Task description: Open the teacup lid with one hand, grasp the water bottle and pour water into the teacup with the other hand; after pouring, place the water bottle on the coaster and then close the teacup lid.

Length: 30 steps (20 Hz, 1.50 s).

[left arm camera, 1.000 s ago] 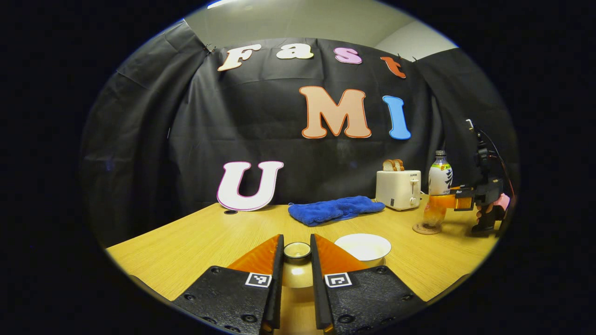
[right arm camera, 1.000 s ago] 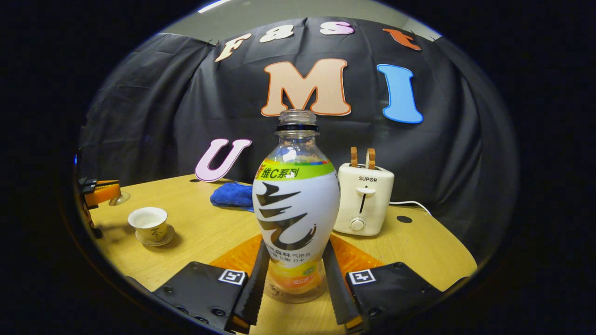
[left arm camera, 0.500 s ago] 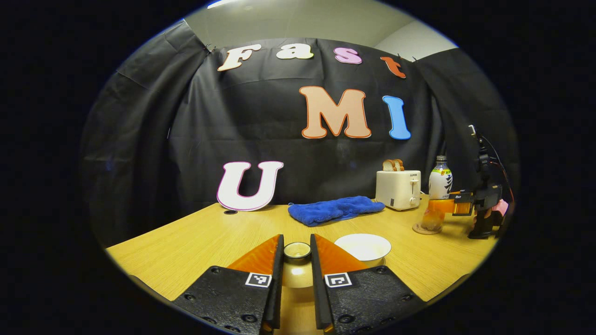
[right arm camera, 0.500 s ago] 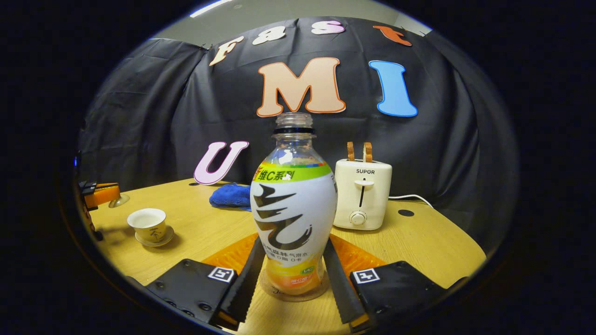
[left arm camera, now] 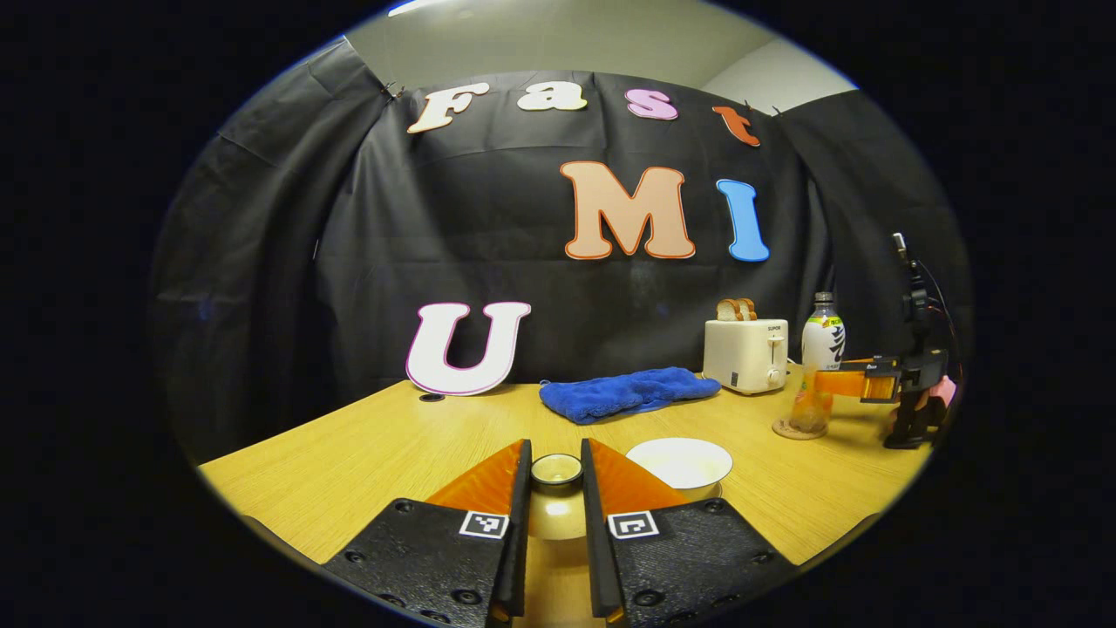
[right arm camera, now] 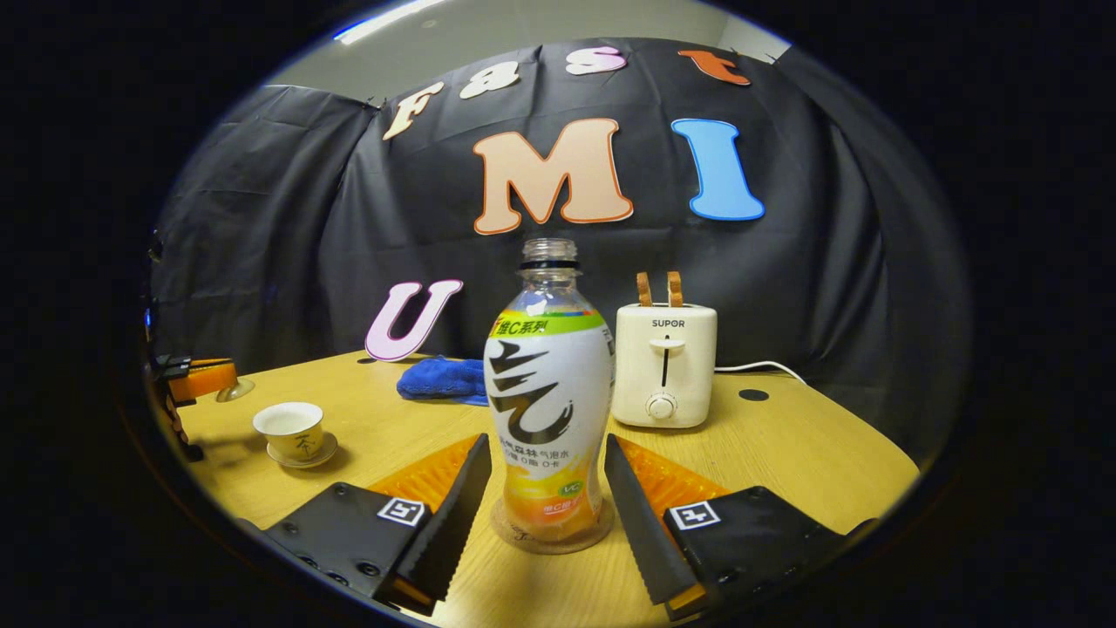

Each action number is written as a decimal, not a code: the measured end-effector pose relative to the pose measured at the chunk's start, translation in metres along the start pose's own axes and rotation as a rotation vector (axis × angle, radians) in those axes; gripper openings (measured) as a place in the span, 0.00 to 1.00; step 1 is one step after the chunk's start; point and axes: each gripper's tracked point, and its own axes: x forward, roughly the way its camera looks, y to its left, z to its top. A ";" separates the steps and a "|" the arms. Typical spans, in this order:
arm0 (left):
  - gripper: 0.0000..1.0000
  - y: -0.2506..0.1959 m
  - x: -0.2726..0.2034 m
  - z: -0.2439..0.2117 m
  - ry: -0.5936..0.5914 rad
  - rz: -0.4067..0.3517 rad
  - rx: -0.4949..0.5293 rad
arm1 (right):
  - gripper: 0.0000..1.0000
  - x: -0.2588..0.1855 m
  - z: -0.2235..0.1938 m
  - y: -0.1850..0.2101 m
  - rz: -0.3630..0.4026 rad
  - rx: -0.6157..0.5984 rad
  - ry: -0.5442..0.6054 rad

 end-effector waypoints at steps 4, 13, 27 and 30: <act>0.27 0.000 -0.001 0.001 0.000 -0.002 0.000 | 0.77 -0.020 0.005 0.003 0.002 -0.005 -0.033; 0.27 -0.005 0.003 0.000 0.001 -0.011 -0.003 | 0.81 -0.060 0.013 -0.001 -0.055 0.008 -0.109; 0.27 -0.052 0.027 0.001 0.001 -0.159 -0.007 | 0.85 -0.079 0.014 -0.014 -0.137 0.009 -0.115; 0.27 -0.066 0.029 0.002 0.001 -0.218 -0.005 | 0.85 -0.078 0.014 -0.013 -0.129 0.010 -0.114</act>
